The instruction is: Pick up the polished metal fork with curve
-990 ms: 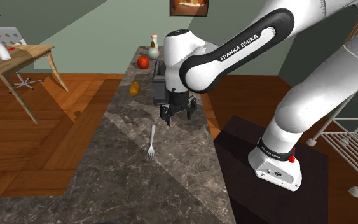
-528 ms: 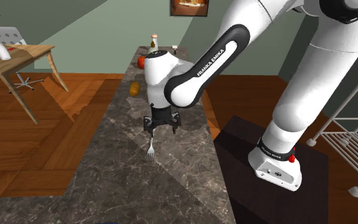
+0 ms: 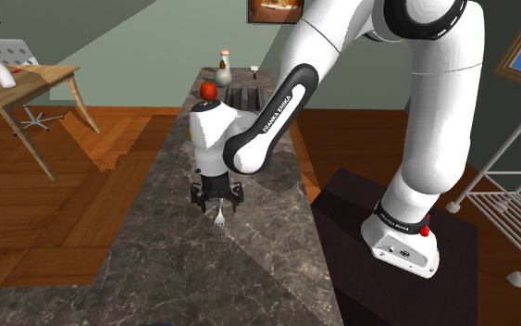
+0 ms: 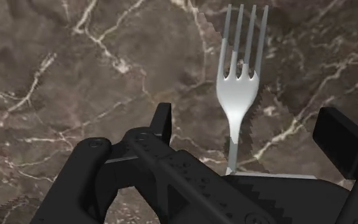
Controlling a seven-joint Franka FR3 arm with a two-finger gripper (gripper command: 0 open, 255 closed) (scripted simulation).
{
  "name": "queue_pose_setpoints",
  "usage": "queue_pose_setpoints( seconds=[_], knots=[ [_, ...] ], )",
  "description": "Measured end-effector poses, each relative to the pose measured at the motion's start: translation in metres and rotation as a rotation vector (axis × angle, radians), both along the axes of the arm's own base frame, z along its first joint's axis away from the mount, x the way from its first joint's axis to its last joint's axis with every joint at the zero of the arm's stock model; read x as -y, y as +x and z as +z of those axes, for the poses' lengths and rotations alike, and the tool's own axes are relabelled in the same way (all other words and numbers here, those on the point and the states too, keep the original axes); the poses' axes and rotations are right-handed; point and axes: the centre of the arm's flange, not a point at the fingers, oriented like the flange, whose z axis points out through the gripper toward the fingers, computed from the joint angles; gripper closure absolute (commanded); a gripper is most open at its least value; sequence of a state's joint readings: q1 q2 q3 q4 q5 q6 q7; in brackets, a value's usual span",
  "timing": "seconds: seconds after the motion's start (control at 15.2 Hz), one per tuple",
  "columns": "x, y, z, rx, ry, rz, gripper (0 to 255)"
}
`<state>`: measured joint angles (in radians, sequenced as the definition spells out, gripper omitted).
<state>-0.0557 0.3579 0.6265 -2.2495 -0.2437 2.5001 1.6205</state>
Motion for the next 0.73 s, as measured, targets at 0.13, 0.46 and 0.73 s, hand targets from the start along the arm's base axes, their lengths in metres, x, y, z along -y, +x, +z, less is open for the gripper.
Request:
queue_pose_setpoints(
  seconds=[0.13, 0.46, 0.73],
  knots=[
    [0.000, 0.001, -0.011, 0.000, 0.000, -0.004, 0],
    [-0.001, 0.001, -0.033, 0.000, 0.000, -0.005, 255],
    [-0.003, 0.004, -0.029, 0.016, 0.009, -0.004, 255]
  ],
)
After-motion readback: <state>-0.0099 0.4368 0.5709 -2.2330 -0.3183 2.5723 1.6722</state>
